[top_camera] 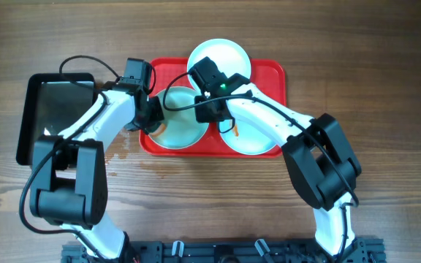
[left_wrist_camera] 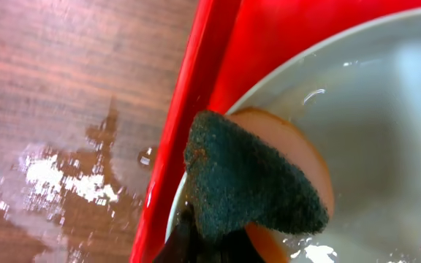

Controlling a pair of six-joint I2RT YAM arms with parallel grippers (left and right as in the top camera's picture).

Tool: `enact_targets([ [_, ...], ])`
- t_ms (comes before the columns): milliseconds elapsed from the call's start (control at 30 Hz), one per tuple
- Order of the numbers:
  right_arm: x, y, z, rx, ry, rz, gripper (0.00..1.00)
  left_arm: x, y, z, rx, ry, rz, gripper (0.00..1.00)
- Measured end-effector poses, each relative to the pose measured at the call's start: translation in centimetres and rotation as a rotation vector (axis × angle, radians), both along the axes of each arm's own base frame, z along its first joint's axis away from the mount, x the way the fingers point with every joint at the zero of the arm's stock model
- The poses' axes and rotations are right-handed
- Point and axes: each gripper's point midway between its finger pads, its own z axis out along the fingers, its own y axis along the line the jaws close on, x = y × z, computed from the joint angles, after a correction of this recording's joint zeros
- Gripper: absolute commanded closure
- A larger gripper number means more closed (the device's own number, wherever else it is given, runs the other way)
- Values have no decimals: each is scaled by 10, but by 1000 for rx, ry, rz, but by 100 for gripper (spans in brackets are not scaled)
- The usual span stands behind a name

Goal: Clean dirty plates on tray and stack at the side
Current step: 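Keep scrubbing the left plate with the sponge in the left gripper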

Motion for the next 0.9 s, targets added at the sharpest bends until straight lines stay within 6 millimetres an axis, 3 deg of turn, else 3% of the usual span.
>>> enact_targets([
  [133, -1, -1, 0, -4, 2, 0, 96, -3, 4, 15, 12, -19, 6, 96],
  [333, 0, -5, -1, -14, 3, -7, 96, 8, 13, 78, 10, -201, 29, 96],
  [500, 0, -5, -1, -16, 2, -11, 96, 17, -17, 87, -150, -244, -20, 96],
  [600, 0, -5, -1, -16, 2, -11, 96, 17, -39, 77, -212, -219, -66, 96],
  [767, 0, -5, -1, -16, 2, -11, 96, 0, -77, 27, -240, -65, -151, 96],
  [900, -1, -6, -3, -21, 9, -12, 96, -9, -82, -1, -224, 12, -164, 96],
])
